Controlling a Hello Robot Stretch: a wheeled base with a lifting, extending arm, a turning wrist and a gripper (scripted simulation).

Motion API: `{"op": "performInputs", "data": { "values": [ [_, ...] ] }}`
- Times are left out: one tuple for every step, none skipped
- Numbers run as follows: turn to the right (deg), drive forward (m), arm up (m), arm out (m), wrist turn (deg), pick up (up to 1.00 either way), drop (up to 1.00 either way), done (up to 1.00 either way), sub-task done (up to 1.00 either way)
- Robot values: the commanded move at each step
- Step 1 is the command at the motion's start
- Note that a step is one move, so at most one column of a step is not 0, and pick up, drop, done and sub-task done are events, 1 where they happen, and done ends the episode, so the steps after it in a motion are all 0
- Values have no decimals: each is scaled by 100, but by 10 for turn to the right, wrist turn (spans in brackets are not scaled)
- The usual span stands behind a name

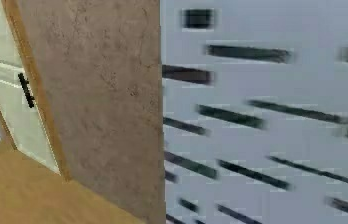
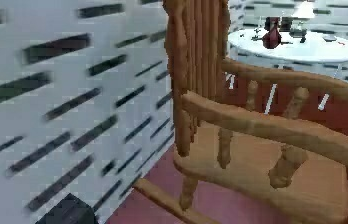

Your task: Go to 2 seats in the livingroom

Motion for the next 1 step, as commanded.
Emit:
{"op": "performInputs", "data": {
  "values": [
    [450, 0, 0, 0, 0, 0, 0, 0, 0]
  ]
}}
